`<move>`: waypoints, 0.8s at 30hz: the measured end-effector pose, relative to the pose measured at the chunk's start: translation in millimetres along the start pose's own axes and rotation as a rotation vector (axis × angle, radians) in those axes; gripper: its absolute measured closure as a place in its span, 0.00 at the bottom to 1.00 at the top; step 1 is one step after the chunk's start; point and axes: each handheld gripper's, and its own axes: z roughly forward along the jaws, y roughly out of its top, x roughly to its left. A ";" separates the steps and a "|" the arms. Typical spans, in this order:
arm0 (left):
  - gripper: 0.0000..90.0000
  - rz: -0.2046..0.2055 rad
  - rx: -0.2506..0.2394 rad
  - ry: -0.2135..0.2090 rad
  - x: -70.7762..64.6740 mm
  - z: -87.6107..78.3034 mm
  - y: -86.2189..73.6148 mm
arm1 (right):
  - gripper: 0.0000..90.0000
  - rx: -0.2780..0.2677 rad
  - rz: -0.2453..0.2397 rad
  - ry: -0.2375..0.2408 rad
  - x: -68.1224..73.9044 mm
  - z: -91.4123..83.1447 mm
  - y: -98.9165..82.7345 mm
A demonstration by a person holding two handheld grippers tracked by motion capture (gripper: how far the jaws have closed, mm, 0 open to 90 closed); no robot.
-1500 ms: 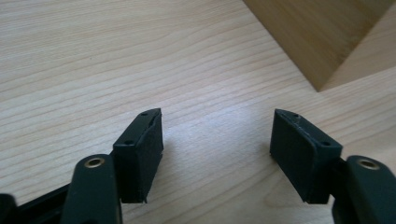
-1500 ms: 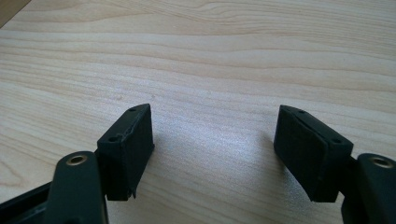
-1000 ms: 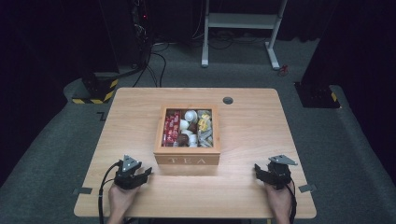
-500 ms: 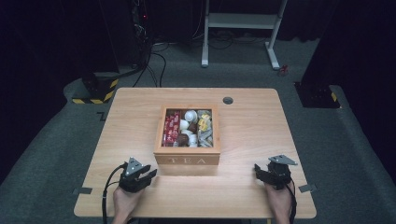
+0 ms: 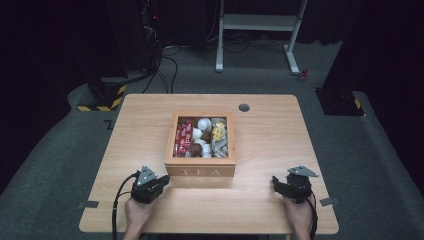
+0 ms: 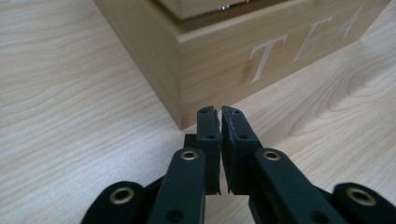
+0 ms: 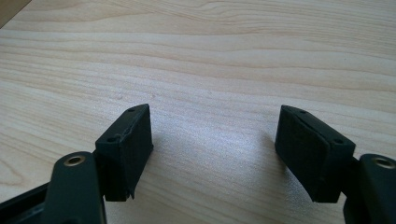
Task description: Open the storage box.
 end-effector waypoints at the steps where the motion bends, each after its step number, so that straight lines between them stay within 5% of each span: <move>1: 0.98 -0.003 0.001 -0.004 -0.2 0.5 1.0 | 0.30 0.000 0.000 0.000 0.0 0.0 0.0; 11: 1.00 0.012 -0.014 -0.016 -1.3 5.1 11.0 | 0.30 0.000 0.000 0.000 0.0 0.0 0.0; 24: 1.00 -0.033 -0.046 -0.032 0.1 4.1 23.2 | 0.30 0.000 0.000 0.001 -0.1 0.0 0.0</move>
